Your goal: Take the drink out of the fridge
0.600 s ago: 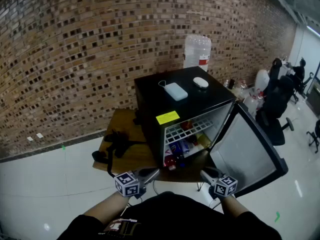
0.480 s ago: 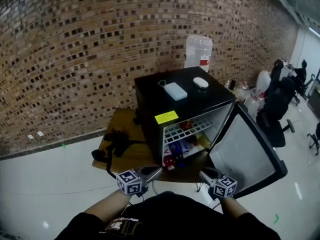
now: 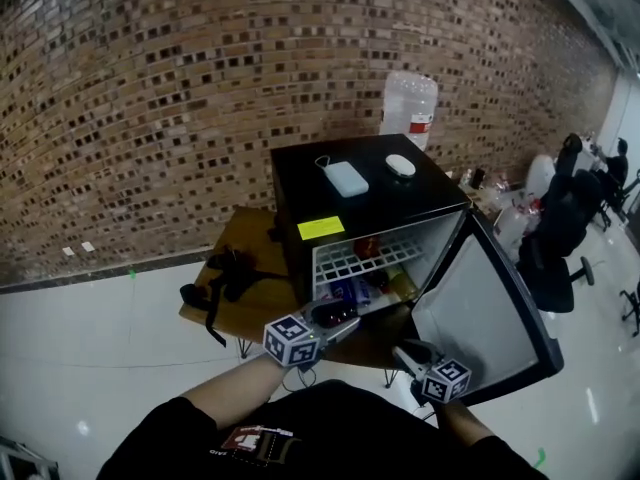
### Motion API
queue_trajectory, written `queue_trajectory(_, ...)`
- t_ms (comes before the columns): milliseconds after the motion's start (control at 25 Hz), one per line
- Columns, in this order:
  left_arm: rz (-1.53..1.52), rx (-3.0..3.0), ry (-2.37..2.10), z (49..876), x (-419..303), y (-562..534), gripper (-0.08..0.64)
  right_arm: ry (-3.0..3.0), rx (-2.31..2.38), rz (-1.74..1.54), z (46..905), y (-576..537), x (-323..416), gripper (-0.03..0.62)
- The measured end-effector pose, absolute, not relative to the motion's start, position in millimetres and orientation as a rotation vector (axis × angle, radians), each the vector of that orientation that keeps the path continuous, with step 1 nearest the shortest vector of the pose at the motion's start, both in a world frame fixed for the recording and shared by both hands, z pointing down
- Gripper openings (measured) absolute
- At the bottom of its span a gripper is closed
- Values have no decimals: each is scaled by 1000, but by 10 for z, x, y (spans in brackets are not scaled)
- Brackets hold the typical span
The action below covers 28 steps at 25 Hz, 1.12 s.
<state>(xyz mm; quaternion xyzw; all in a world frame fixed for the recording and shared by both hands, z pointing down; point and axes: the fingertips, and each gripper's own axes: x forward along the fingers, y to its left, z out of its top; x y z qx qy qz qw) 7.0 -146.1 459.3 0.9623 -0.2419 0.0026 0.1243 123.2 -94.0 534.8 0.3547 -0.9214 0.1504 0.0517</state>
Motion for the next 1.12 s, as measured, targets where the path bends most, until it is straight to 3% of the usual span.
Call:
queue_trajectory(80,19,2805,-777,4544,203,-1601,252,-2807,1049,450,5344,-912,1237,110)
queue_trajectory(400,-90,2601,-1108,4512,373,-2432,336,-2810,1085,291,5258,-1083,1425,110)
queue_trajectory(680,-70,2603,-1280,4385,514,-3011,354,-2852,1234,186,4817,-1279,1660,110)
queue_trajectory(920,3,2616,-1391,4326,591,-3483,420,-2841,1278,176,4787,-1347,1845,110)
queue_trajectory(1120,89,2644,-1420,4344,658,-3732,428,-2832,1280,210,4799,-1401,1977,110)
